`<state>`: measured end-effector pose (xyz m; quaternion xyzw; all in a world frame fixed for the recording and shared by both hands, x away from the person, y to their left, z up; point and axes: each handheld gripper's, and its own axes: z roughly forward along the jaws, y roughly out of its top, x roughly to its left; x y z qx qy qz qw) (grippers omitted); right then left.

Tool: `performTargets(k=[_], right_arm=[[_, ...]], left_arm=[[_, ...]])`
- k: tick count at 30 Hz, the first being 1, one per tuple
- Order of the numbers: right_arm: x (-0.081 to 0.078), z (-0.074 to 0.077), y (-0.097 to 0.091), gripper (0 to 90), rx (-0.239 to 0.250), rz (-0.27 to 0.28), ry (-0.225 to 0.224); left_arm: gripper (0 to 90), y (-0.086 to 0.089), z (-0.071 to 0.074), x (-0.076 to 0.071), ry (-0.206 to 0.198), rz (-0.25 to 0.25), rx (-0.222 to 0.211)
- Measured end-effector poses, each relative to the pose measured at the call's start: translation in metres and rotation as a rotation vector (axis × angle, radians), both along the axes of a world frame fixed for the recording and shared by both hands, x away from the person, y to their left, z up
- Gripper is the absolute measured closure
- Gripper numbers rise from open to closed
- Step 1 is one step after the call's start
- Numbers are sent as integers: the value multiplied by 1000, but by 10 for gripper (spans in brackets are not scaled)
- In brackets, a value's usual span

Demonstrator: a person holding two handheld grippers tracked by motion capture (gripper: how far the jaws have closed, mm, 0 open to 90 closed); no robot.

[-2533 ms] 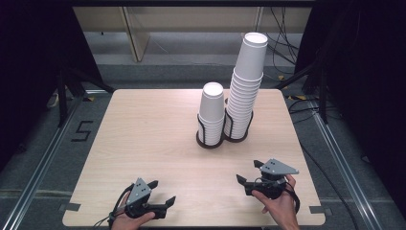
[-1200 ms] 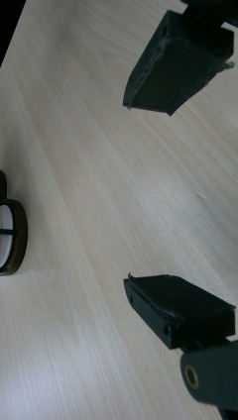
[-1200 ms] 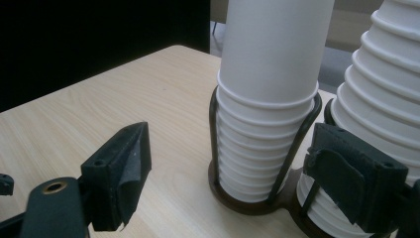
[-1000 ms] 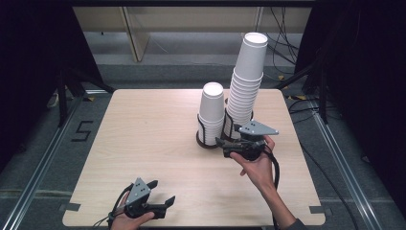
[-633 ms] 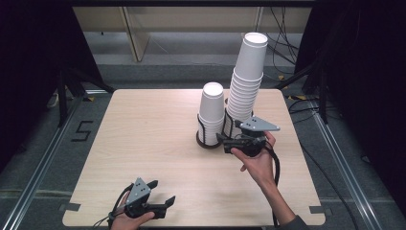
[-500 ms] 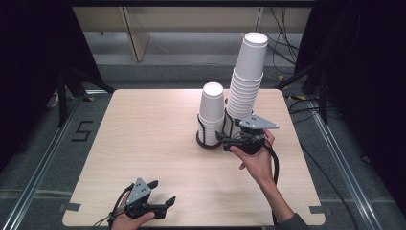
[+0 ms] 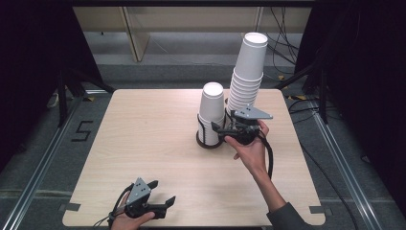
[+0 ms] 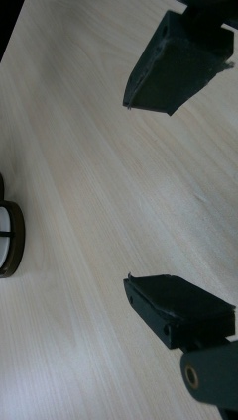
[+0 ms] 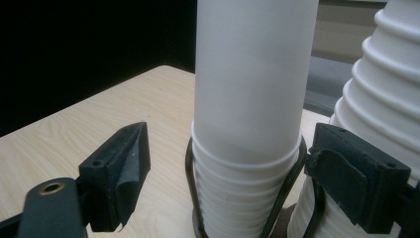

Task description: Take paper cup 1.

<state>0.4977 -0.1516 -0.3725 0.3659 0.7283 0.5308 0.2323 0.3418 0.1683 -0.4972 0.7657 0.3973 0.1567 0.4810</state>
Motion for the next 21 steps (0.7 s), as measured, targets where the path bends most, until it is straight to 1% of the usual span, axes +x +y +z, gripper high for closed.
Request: performTargets(k=[1, 2, 4, 5, 8, 9, 11, 12, 13, 14, 15, 16, 17, 18, 19, 20, 21], right_arm=[[2, 1, 1, 172, -1, 4, 10], [5, 4, 4, 172, -10, -6, 1], [7, 6, 5, 172, -6, -1, 2], [10, 10, 9, 172, -12, -28, -1], [14, 13, 14, 171, -21, -39, -8], [17, 16, 18, 167, -35, -63, -9], [20, 17, 20, 164, -34, -66, -15], [22, 18, 22, 164, -34, -80, -3], [24, 19, 23, 162, -36, -91, -7], [29, 20, 27, 162, -37, -95, -9], [31, 21, 29, 159, -33, -104, -1], [31, 21, 29, 159, -33, -104, -1], [33, 22, 30, 159, -46, -117, -12], [34, 22, 32, 159, -33, -116, 6], [37, 23, 35, 159, -33, -119, -2], [37, 23, 35, 159, -33, -119, -2], [38, 23, 36, 161, -31, -132, -6]], left_arm=[[146, 0, 0, 0, -2, 1, -8], [146, 0, 0, 0, -2, -1, 1], [146, 0, 0, 0, -3, 1, -2], [146, -1, -1, 0, -2, -8, -15], [146, 0, 0, 0, -3, 0, -8], [146, 0, 0, 0, -2, 0, -2], [146, 0, 0, 0, -1, 1, -7], [146, 0, 0, 0, -2, 0, -8], [146, 0, 0, 0, -1, -2, -5], [146, 0, 0, 1, -4, -11, -12], [146, -1, 0, 0, -6, -3, -12], [146, -1, 0, 0, -5, -5, -17], [146, -1, -1, 0, -4, -7, -15], [146, 0, 0, -1, 1, -5, 2], [146, -1, 0, 0, -2, -3, -15], [146, -1, 0, 0, -2, -3, -15], [146, -1, 0, -1, 1, -4, -2]])
